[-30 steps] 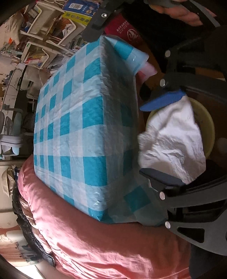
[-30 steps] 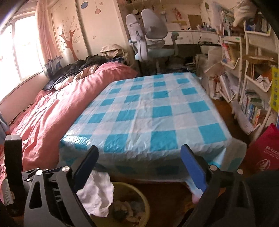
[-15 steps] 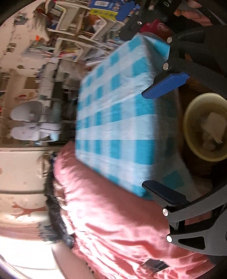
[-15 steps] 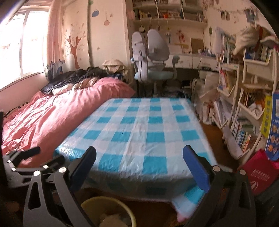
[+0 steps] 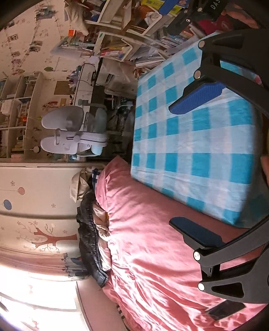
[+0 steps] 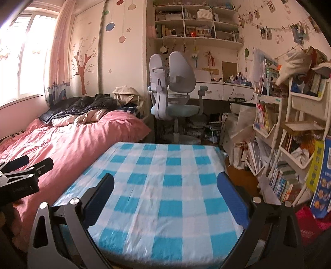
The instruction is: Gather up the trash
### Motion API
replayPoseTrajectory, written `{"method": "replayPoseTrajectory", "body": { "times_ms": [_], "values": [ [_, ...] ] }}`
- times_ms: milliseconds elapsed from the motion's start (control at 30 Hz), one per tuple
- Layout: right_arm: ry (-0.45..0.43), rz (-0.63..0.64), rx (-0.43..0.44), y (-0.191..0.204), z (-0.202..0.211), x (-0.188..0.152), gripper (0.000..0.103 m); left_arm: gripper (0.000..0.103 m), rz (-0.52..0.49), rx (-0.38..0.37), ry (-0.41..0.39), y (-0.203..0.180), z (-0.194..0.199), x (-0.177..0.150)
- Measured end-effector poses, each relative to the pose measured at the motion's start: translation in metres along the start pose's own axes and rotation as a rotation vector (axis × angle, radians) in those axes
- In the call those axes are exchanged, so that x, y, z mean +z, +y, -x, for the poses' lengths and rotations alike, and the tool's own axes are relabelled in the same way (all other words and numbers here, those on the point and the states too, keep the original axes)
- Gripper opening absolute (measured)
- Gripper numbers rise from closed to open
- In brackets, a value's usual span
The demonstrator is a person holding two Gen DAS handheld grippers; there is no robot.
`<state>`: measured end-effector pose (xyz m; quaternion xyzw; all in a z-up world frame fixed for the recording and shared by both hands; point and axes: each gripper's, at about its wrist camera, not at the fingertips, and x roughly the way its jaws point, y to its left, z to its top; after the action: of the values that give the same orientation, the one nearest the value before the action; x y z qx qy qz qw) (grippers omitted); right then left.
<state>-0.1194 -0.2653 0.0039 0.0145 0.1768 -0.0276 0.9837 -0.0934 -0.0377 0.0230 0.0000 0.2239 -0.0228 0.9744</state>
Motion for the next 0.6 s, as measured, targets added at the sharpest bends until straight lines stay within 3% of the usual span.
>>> {"method": "replayPoseTrajectory", "body": {
  "times_ms": [367, 600],
  "values": [
    [0.006, 0.022, 0.001, 0.001, -0.047, 0.016, 0.096, 0.096, -0.03, 0.016, -0.044, -0.013, -0.049, 0.032],
    [0.008, 0.034, 0.02, 0.007, -0.066, 0.026, 0.096, 0.096, -0.019, 0.026, -0.031, -0.011, -0.071, 0.039]
  ]
}}
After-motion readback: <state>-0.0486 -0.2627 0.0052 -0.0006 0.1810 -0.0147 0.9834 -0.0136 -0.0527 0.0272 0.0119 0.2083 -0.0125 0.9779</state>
